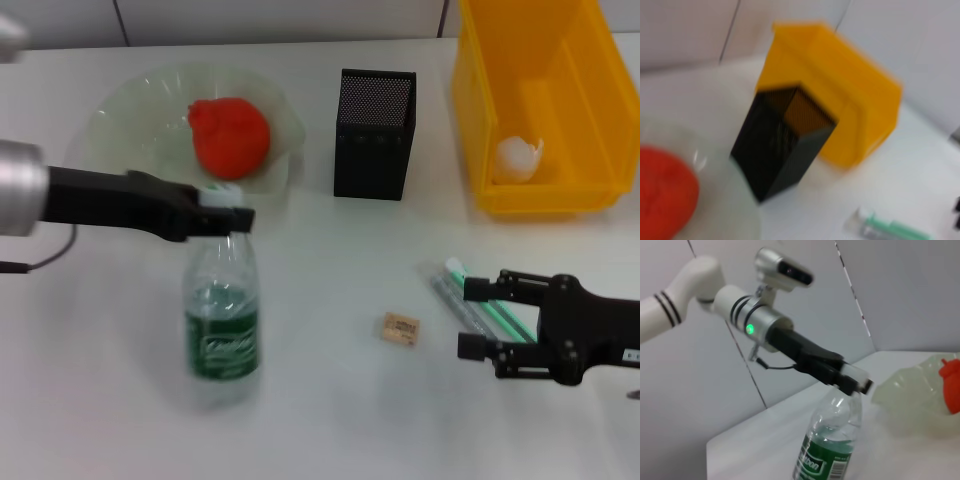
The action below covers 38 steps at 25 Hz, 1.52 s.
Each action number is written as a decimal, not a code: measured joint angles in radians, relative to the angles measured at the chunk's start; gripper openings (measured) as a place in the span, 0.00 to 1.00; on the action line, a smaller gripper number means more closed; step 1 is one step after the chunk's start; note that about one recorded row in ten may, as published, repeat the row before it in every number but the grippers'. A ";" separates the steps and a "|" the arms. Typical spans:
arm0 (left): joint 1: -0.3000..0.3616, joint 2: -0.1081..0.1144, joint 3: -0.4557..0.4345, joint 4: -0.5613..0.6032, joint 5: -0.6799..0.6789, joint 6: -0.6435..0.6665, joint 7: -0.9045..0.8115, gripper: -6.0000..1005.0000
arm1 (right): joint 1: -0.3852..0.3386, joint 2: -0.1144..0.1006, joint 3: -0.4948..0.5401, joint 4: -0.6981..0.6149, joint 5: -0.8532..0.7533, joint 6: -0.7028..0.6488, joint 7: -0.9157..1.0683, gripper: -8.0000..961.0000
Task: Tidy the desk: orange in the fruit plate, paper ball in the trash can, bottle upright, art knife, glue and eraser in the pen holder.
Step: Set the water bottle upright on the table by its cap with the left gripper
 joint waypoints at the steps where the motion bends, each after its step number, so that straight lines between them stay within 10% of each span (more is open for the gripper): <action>1: 0.012 0.001 -0.032 -0.013 -0.034 0.014 0.042 0.44 | 0.003 0.000 0.005 0.000 0.000 -0.001 0.006 0.81; 11: 0.086 0.000 -0.280 -0.396 -0.423 0.193 0.617 0.44 | 0.048 0.011 0.058 0.001 0.000 0.005 0.059 0.81; 22: 0.113 -0.002 -0.514 -0.885 -0.506 0.339 1.510 0.45 | 0.092 0.037 0.181 0.048 0.022 -0.003 0.071 0.81; 38: 0.078 -0.005 -0.686 -1.130 -0.509 0.122 1.762 0.48 | 0.099 0.038 0.192 0.118 0.092 0.032 0.030 0.81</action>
